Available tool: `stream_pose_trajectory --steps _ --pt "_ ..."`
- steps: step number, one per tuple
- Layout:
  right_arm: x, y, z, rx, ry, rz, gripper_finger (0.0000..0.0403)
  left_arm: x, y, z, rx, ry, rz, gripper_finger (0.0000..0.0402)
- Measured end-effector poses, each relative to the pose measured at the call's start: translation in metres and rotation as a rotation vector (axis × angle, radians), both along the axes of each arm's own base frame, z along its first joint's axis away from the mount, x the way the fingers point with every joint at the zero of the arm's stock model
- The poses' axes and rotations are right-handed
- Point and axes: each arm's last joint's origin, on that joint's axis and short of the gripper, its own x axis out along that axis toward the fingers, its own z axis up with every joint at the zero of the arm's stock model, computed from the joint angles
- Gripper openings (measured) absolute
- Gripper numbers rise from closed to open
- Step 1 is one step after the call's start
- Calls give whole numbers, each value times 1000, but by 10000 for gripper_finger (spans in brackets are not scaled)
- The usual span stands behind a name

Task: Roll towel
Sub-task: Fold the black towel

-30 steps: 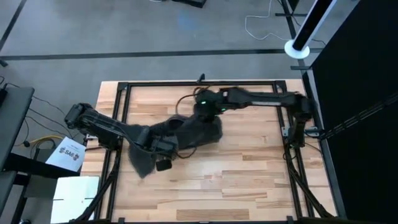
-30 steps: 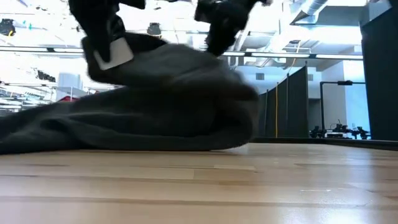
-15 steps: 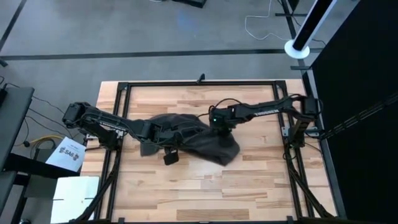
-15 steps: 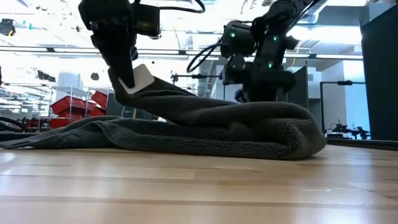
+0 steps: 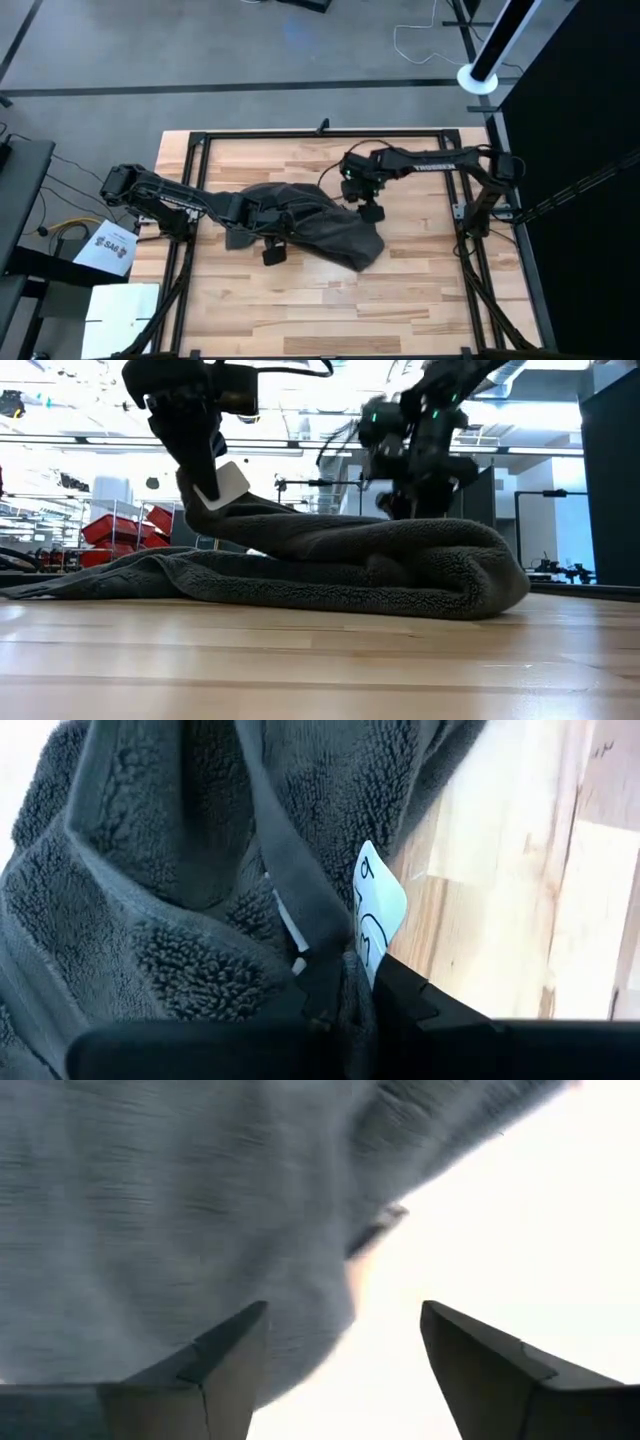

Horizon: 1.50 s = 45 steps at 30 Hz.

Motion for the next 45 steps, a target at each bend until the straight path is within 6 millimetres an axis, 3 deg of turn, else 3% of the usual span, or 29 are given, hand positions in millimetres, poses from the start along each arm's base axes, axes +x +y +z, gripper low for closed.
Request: stream_pose_trajectory --steps 7,15,20,23,29,30,33,38,42,45 --pt "8 -25 -26 279 -34 7 252 2 -2 1 2 -22 -39 17" --pt "39 -14 -52 305 -75 153 253 2 -3 1 -22 -14 -81 17" --pt "43 1 -63 350 -71 286 238 1 -3 1 -26 -5 -94 17" --pt "41 9 -63 364 -39 313 202 1 -3 1 -31 -3 -84 17" --pt "32 18 -51 399 35 292 27 0 0 0 -31 16 -69 17" --pt "30 19 -48 408 52 277 17 -1 0 0 -30 17 -66 17" --pt "22 21 -29 411 70 240 9 -1 4 3 -8 6 -45 17" --pt "-1 25 35 251 -8 150 9 -1 12 30 62 -48 6 17" --pt "-32 38 101 42 -154 52 9 0 16 74 143 -187 50 17" --pt "-58 54 156 -47 -324 -26 9 0 19 122 176 -363 46 17"
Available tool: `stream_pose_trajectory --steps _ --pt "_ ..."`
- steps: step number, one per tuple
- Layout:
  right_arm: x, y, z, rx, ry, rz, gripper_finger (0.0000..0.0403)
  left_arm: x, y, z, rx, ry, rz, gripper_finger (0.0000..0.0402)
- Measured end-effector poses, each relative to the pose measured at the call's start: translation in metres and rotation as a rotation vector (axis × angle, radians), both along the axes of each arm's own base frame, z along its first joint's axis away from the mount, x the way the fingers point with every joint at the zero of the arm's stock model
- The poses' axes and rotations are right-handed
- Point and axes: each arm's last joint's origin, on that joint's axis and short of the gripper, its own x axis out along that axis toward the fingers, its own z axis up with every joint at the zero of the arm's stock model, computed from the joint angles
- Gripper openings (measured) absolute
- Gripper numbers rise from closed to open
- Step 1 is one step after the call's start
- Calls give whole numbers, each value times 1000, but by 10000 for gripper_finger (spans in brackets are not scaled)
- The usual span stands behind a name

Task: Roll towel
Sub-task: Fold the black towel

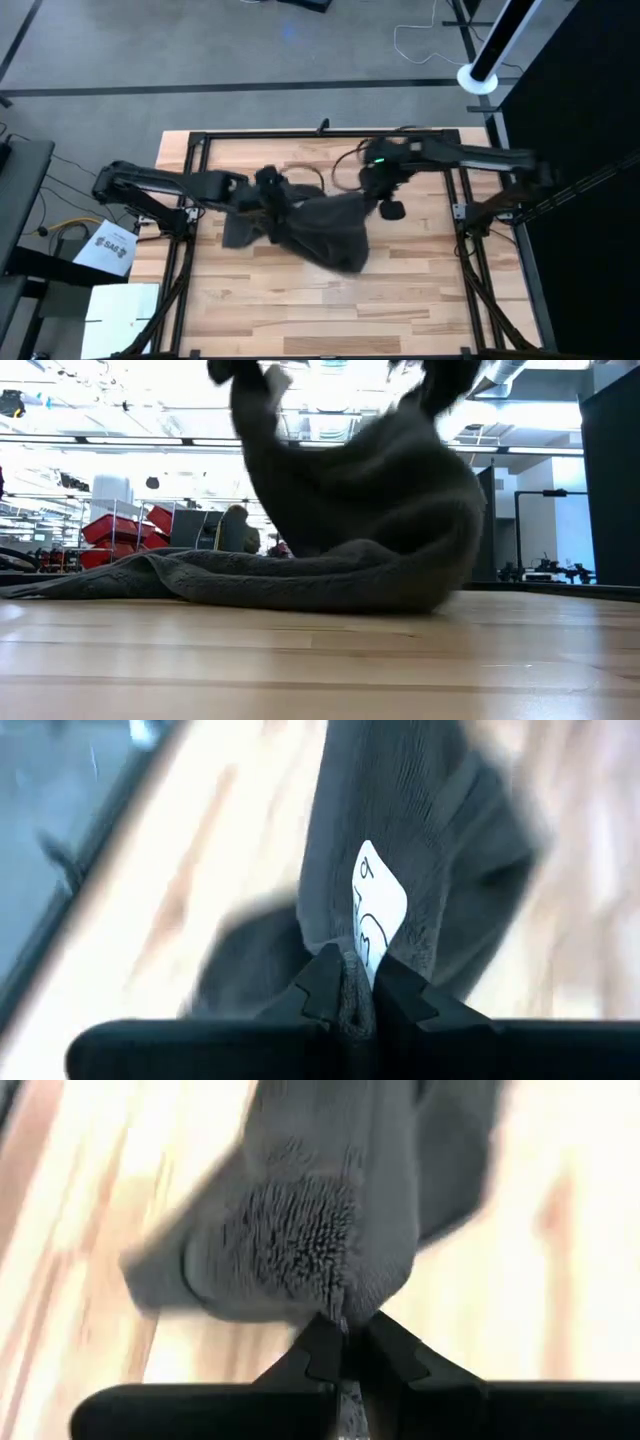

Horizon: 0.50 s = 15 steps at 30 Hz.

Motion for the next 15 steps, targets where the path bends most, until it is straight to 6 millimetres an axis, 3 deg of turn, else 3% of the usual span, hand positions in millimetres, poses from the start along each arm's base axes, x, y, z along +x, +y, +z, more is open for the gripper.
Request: stream_pose_trajectory --steps 4,8,11,15 --pt "-36 24 72 -1 -285 -35 9 -3 0 72 27 -286 -77 17" --pt "-65 47 136 52 -610 38 9 -15 -6 137 31 -609 -251 17" --pt "-82 66 174 104 -818 187 9 -26 -13 172 6 -826 -425 17" --pt "-95 93 209 159 -1045 384 9 -42 -23 205 -43 -1078 -694 17"
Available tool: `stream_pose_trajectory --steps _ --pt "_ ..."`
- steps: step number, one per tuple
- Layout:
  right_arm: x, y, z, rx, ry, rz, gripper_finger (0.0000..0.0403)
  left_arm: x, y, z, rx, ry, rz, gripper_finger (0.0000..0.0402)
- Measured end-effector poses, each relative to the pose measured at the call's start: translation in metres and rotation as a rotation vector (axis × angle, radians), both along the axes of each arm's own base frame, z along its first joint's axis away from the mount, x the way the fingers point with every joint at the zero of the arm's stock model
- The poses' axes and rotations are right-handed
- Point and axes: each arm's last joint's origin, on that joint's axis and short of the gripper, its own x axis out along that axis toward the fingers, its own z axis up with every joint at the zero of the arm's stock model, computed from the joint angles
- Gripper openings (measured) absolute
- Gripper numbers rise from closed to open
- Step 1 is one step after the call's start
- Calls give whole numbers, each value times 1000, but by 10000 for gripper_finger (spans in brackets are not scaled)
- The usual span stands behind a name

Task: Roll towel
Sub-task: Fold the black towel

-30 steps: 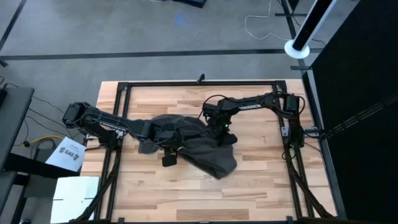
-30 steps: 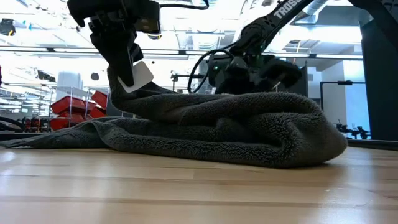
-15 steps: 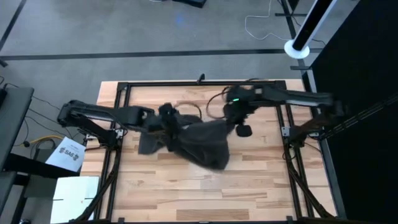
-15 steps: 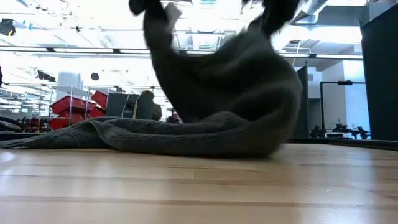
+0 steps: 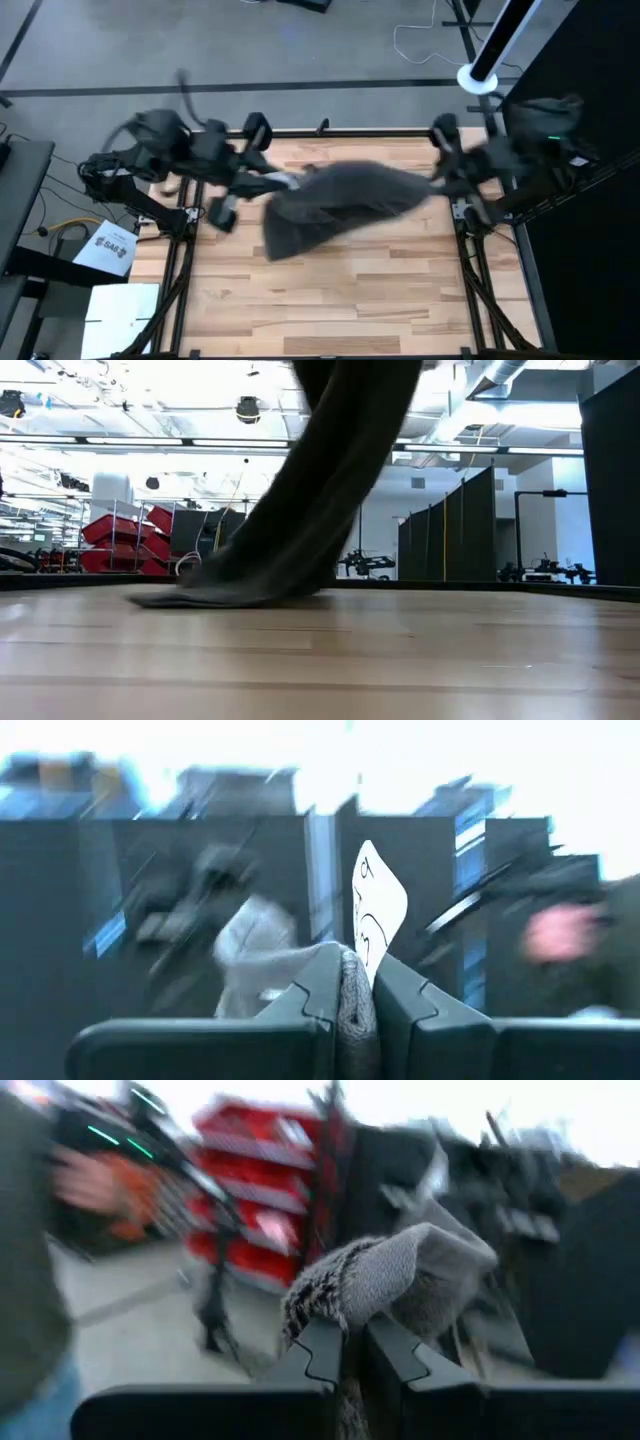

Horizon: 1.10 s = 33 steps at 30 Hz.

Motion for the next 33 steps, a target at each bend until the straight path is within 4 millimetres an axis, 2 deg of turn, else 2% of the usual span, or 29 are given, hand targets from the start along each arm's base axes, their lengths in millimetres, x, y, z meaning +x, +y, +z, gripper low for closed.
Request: stream_pose_trajectory --steps 4,8,14,16,19,22,27,30,33 --pt "1 25 21 22 -153 111 9 -11 -13 18 28 -230 -158 17" --pt "15 46 36 -8 -252 151 9 -19 -25 26 113 -408 -163 17" --pt "35 51 65 18 -357 120 9 -27 -31 38 179 -600 -115 17" --pt "35 41 66 23 -396 77 9 -29 -30 44 206 -621 -78 17" --pt "27 16 69 51 -354 -65 9 -34 -21 54 216 -584 120 17" --pt "18 -11 69 117 -281 -250 9 -35 -6 57 206 -441 435 17" --pt "25 -49 56 180 -117 -511 8 -31 22 51 194 -182 950 17" --pt "35 -59 49 184 -72 -563 8 -28 32 49 196 -132 1071 17" --pt "36 -56 50 165 -81 -445 8 -26 29 48 178 -158 991 17"
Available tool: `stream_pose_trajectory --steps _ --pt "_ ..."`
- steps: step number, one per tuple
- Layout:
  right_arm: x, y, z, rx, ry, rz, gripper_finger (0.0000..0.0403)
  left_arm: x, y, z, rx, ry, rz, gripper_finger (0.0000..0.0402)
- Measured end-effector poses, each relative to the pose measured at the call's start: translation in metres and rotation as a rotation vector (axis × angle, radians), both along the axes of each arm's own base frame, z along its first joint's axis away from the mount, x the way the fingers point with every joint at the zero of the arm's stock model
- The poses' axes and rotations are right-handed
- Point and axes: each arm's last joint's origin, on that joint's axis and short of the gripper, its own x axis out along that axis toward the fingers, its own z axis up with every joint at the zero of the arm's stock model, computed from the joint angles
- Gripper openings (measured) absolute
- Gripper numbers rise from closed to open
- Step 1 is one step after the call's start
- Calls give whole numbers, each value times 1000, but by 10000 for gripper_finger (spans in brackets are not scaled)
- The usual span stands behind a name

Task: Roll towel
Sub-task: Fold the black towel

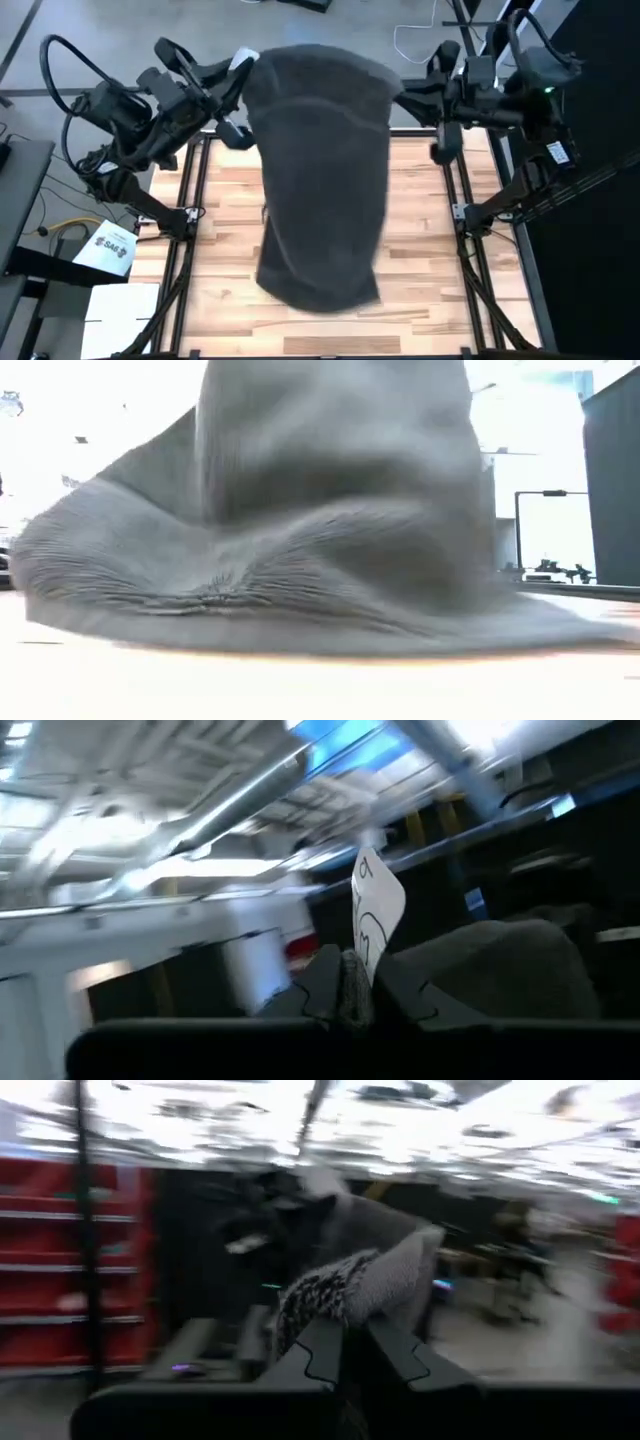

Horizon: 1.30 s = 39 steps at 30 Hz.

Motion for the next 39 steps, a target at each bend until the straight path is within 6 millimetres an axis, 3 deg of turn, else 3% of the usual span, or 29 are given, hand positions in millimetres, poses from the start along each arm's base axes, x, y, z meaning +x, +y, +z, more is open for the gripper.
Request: stream_pose_trajectory --steps 5,10,15,18,24,29,34,39 --pt "-3 21 3 -48 -37 272 8 -1 -21 1 33 -46 -333 17" --pt "-8 41 8 -93 -103 472 8 -16 -39 11 80 -127 -631 17" --pt "-5 55 13 -113 -177 573 8 -24 -55 17 169 -186 -890 17" --pt "-4 59 14 -122 -213 604 8 -28 -58 21 210 -216 -923 17" --pt "-1 64 23 -138 -316 638 8 -24 -57 25 232 -273 -896 16" --pt "-6 55 32 -125 -405 614 8 -17 -48 25 230 -269 -717 16" --pt "-10 13 30 -29 -298 392 8 -13 -19 25 201 -174 -304 16" --pt "13 -43 -6 210 69 144 8 4 24 1 103 145 60 16"
